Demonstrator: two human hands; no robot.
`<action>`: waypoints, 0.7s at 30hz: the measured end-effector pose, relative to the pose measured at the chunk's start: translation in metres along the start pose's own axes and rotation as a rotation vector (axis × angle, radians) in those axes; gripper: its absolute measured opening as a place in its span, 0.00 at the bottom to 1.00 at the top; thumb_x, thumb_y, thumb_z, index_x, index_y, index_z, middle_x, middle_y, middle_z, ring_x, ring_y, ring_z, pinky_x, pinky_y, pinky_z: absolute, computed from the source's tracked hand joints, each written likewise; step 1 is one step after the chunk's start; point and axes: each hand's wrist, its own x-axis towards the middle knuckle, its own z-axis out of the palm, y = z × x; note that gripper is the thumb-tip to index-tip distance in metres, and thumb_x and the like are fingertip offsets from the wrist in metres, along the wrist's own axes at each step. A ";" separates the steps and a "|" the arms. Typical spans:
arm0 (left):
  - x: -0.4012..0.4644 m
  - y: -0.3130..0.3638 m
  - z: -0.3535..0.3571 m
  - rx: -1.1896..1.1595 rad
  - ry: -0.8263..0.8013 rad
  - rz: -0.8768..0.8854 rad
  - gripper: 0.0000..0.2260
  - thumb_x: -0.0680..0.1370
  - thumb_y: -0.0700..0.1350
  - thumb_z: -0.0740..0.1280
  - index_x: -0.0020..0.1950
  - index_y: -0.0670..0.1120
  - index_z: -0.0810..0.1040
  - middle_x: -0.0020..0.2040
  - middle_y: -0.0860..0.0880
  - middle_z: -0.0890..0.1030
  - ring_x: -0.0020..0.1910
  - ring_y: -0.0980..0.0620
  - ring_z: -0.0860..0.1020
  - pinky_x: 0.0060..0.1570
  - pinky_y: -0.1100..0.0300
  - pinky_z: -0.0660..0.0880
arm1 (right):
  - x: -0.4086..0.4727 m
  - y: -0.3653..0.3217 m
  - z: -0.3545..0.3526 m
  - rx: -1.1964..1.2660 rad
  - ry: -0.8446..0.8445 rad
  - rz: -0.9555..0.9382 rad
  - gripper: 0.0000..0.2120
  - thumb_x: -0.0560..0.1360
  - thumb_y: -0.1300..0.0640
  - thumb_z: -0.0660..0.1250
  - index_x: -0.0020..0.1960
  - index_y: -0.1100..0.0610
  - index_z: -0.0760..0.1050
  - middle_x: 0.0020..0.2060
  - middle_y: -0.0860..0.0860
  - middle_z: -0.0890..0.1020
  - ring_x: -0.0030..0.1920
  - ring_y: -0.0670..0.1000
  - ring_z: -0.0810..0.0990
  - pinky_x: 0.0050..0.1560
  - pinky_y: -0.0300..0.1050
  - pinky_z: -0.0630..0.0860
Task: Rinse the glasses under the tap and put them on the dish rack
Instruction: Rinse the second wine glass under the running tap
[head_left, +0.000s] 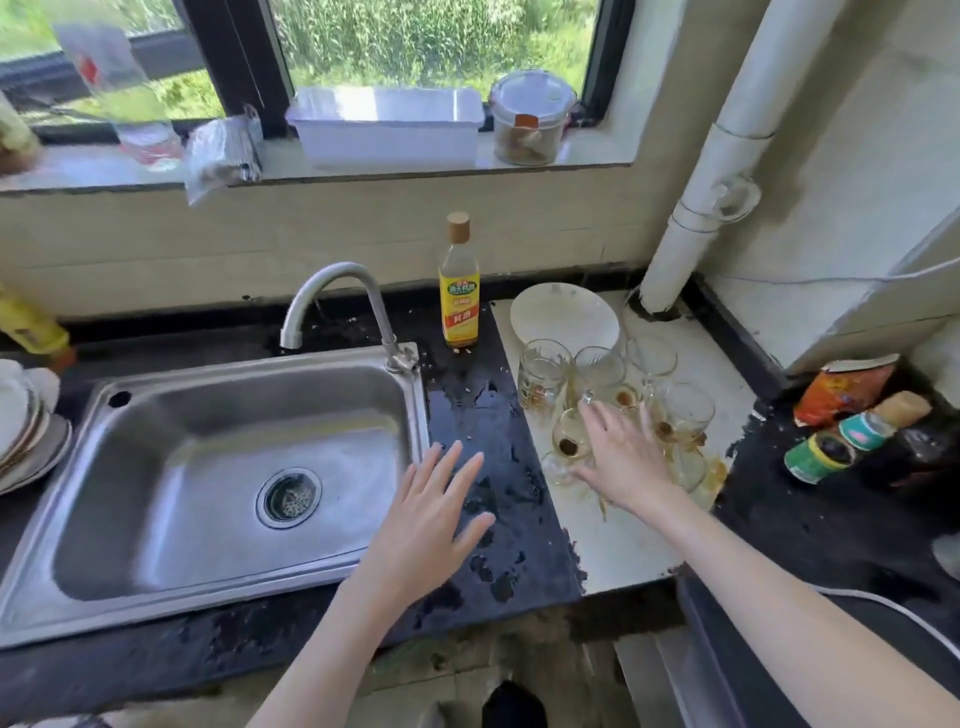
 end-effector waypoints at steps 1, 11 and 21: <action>0.007 0.001 0.001 -0.018 -0.010 -0.015 0.29 0.79 0.63 0.45 0.76 0.53 0.42 0.77 0.51 0.41 0.75 0.50 0.38 0.72 0.57 0.38 | 0.009 0.003 0.000 -0.028 -0.036 -0.021 0.45 0.72 0.37 0.63 0.77 0.55 0.43 0.76 0.53 0.52 0.76 0.52 0.52 0.74 0.60 0.39; 0.051 0.006 0.009 -0.198 -0.022 -0.108 0.29 0.80 0.59 0.53 0.76 0.54 0.44 0.77 0.53 0.42 0.75 0.53 0.38 0.74 0.55 0.43 | 0.053 0.012 -0.009 -0.115 -0.088 -0.301 0.33 0.74 0.45 0.66 0.73 0.57 0.60 0.66 0.53 0.71 0.68 0.51 0.69 0.76 0.52 0.41; 0.062 -0.039 0.020 -0.567 0.087 -0.117 0.36 0.75 0.53 0.67 0.75 0.56 0.46 0.75 0.57 0.53 0.74 0.60 0.51 0.70 0.70 0.49 | 0.073 -0.071 -0.040 0.397 -0.156 -0.419 0.31 0.71 0.50 0.71 0.70 0.53 0.64 0.61 0.51 0.70 0.62 0.51 0.70 0.61 0.42 0.67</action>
